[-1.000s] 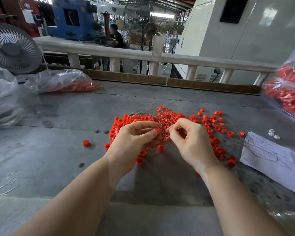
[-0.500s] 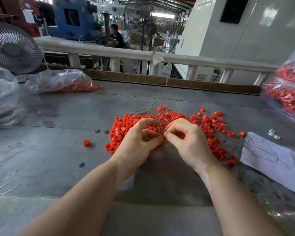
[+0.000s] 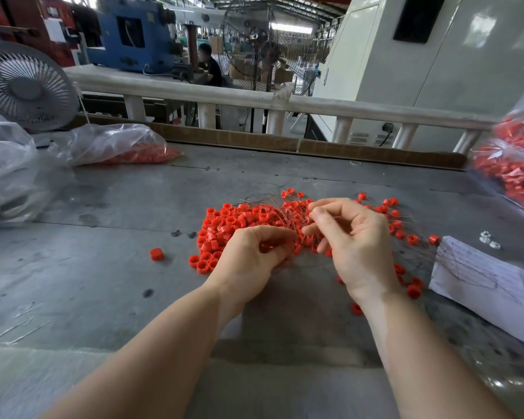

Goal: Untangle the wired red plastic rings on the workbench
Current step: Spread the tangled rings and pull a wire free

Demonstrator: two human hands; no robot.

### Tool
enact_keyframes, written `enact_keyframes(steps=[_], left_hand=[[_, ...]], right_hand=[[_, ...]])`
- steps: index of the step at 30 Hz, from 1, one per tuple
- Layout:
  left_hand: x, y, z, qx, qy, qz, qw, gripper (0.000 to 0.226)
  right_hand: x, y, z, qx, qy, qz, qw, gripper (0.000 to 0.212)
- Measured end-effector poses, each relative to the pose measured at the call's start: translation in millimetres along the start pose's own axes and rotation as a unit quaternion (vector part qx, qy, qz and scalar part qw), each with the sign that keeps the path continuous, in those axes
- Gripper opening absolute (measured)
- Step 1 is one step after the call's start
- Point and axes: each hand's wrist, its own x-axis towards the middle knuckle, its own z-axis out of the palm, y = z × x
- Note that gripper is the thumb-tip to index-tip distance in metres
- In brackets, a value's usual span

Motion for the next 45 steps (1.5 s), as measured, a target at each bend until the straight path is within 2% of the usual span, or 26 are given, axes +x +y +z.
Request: enact_keyframes(steps=[3, 7, 14, 16, 20, 24, 27, 32, 37, 40, 42, 45], left_hand=[[1.3, -2.0, 0.1, 0.008, 0.005, -0.014, 1.0, 0.025], [1.3, -1.7, -0.5, 0.048, 0.012, -0.003, 0.999, 0.025], [0.1, -1.7, -1.2, 0.032, 0.027, 0.007, 0.999, 0.03], [-0.6, -0.2, -1.0, -0.001, 0.033, 0.004, 0.999, 0.031], [-1.2, 3.2, -1.3, -0.083, 0.045, -0.008, 0.996, 0.032], [-1.5, 4.6, -2.4, -0.096, 0.051, 0.0, 0.994, 0.027], [-0.3, 4.5, -4.2, -0.113, 0.063, -0.001, 0.992, 0.024], [1.6, 3.6, -8.0, -0.127, 0.085, 0.0, 0.988, 0.021], [3.1, 2.6, -9.4, -0.145, 0.1, 0.0, 0.984, 0.019], [4.2, 1.4, -10.3, -0.137, 0.115, -0.001, 0.984, 0.019], [4.8, 0.7, -10.4, -0.127, 0.124, 0.003, 0.984, 0.02], [5.4, -0.1, -10.8, -0.107, 0.13, 0.009, 0.986, 0.02]], right_hand=[[1.5, -2.0, -1.1, 0.105, 0.022, 0.06, 0.992, 0.022], [3.2, -0.9, -3.4, 0.155, 0.037, 0.075, 0.984, 0.021], [6.3, 9.4, -4.4, 0.076, 0.07, 0.08, 0.992, 0.016], [6.7, 12.4, -5.5, -0.007, 0.07, 0.051, 0.996, 0.016], [1.8, 17.9, -4.3, -0.249, -0.025, -0.002, 0.968, 0.006], [-3.2, 19.1, -1.2, -0.361, -0.124, -0.015, 0.924, 0.021], [-2.7, 14.3, -2.0, -0.345, -0.143, 0.005, 0.928, 0.039], [-4.8, 6.4, 0.2, -0.306, -0.123, -0.017, 0.944, 0.043], [-3.8, 8.3, -0.1, -0.312, -0.11, -0.018, 0.943, 0.033], [-4.7, 9.3, 0.0, -0.306, -0.115, -0.015, 0.945, 0.018], [-5.8, 7.7, 0.3, -0.304, -0.14, -0.007, 0.942, 0.01], [-7.7, 5.4, 0.4, -0.316, -0.23, 0.009, 0.92, 0.026]])
